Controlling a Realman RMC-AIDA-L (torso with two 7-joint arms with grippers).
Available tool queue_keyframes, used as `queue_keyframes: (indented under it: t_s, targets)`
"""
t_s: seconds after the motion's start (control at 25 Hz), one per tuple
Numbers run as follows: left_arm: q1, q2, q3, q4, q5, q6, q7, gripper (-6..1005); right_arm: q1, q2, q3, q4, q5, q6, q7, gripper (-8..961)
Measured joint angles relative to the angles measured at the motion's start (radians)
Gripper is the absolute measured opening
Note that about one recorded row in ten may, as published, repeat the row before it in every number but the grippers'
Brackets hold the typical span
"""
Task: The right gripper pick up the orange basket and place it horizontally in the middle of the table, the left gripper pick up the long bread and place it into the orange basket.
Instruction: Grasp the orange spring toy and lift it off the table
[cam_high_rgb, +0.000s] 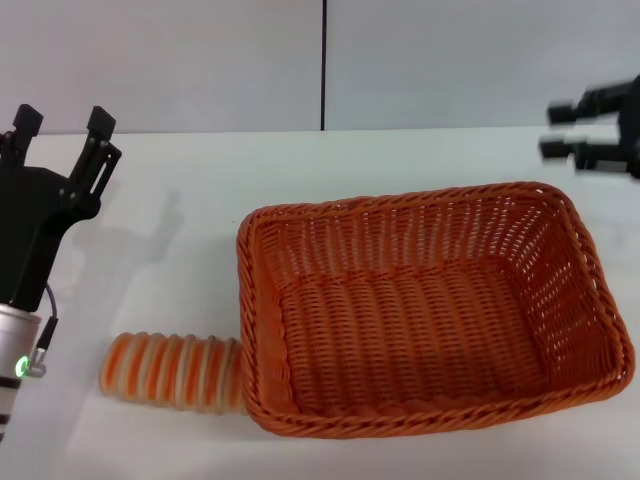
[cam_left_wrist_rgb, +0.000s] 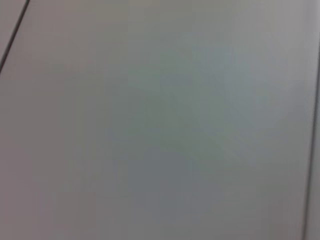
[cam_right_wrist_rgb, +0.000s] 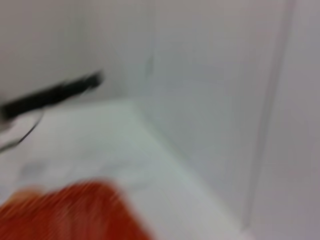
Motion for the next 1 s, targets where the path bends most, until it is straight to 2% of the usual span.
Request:
queue_keyframes:
  t_s: [0.08,0.12,0.16,0.2,0.24,0.32,0.36,0.52,0.68,0.72,0.76,0.92,1.0]
  targets:
    - [0.002,0.006,0.02,0.032,0.022,0.046,-0.003,840,-0.037,0.009,0.069,0.007,0.059,-0.006,-0.043,431]
    - [0.003,0.007,0.025,0.047,0.026,0.063,-0.008,840,-0.085,0.02,0.135,0.024,0.139,-0.023,-0.09,431]
    - [0.003,0.007,0.025,0.047,0.026,0.063,-0.008,840,-0.085,0.02,0.135,0.024,0.139,-0.023,-0.09,431]
    - [0.003,0.008,0.035,0.078,0.033,0.091,-0.03,840,-0.142,0.037,0.2,0.058,0.24,-0.067,-0.134,431]
    - [0.002,0.009,0.047,0.124,0.035,0.121,-0.083,840,-0.142,0.037,0.2,0.058,0.24,-0.067,-0.134,431]
    - [0.0,0.01,0.065,0.189,0.037,0.147,-0.17,840,-0.219,0.061,0.278,0.118,0.368,-0.143,-0.183,431]
    - [-0.003,0.011,0.08,0.235,0.038,0.159,-0.224,840,-0.219,0.061,0.278,0.118,0.368,-0.143,-0.183,432]
    - [-0.019,0.02,0.222,0.451,0.039,0.203,-0.449,841,-0.296,0.079,0.357,0.199,0.445,-0.203,-0.217,432]
    - [-0.017,0.053,0.429,0.6,0.039,0.231,-0.617,841,-0.34,0.088,0.461,0.261,0.456,-0.2,-0.225,430]
    - [-0.009,0.078,0.518,0.635,0.039,0.235,-0.671,841,-0.356,0.09,0.494,0.278,0.457,-0.189,-0.225,430]
    - [-0.009,0.078,0.518,0.635,0.039,0.235,-0.671,841,-0.356,0.09,0.494,0.278,0.457,-0.189,-0.225,430]
    - [0.014,0.132,0.65,0.661,0.039,0.236,-0.761,841,-0.373,0.092,0.51,0.294,0.457,-0.185,-0.223,430]
    - [0.019,0.136,0.657,0.663,0.039,0.234,-0.768,837,-0.373,0.092,0.513,0.299,0.457,-0.185,-0.221,430]
